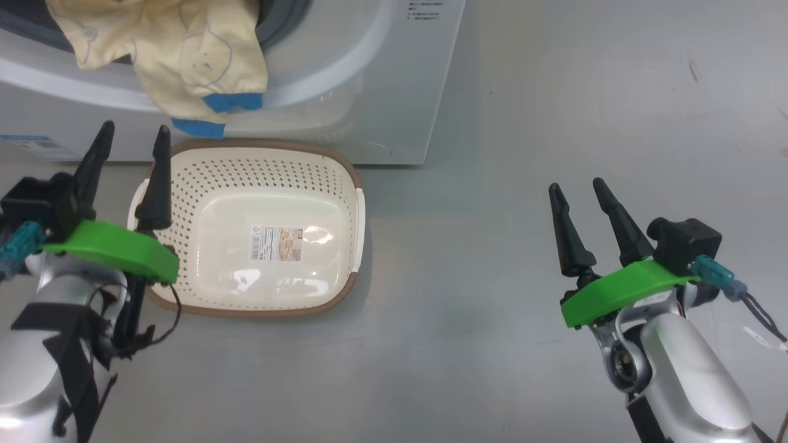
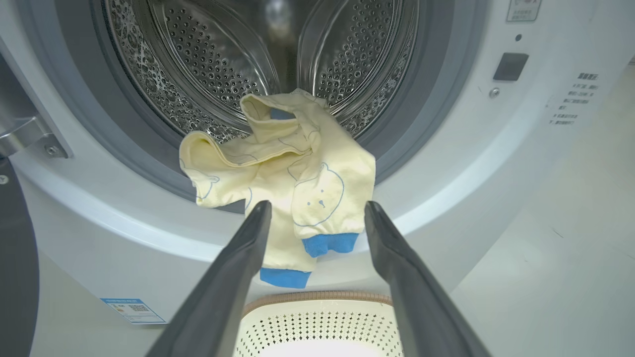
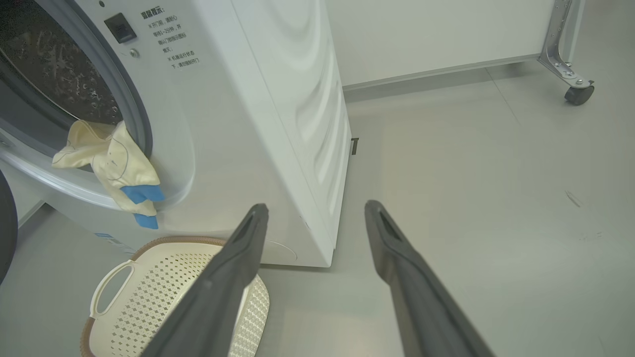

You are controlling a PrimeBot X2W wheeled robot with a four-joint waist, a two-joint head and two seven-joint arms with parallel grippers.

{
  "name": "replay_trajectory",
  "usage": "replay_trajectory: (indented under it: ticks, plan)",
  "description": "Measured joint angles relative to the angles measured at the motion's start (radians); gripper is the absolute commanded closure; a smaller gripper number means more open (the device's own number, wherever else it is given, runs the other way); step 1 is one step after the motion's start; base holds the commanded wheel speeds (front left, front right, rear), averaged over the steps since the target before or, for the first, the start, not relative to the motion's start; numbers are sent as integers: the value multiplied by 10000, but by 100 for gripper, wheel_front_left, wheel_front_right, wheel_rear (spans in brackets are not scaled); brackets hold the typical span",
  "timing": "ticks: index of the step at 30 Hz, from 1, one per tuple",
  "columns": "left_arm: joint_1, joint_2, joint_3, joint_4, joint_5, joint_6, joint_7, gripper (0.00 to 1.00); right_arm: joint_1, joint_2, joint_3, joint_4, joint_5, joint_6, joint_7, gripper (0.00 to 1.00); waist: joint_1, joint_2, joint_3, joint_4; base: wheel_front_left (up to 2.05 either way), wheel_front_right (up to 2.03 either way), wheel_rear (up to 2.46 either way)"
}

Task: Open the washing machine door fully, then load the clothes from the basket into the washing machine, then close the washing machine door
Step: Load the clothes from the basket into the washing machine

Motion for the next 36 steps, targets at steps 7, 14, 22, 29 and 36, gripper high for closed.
replay_trajectory:
  ticks: [7,14,22,29,36]
  plan:
    - [2054,-690,1289,-1501,708,476,0,0,274,0,-54,75,0,0,0,0,0,0,-619,174,0,0,0]
    - [3006,-1354,2142,-2059,1373,380,0,0,391,0,-52,88,0,0,0,0,0,0,-775,211,0,0,0]
    - [3578,-2063,2683,-2140,2211,8,0,0,391,0,42,88,104,0,0,0,0,0,-739,-11,0,0,0]
    - [3575,-2316,2995,-2050,2491,-205,0,0,391,0,46,81,117,0,0,0,1,0,-644,-118,0,0,0]
    - [3357,-2579,3068,-1072,2378,-424,0,0,388,0,134,71,174,0,0,0,1,0,-486,-284,0,0,0]
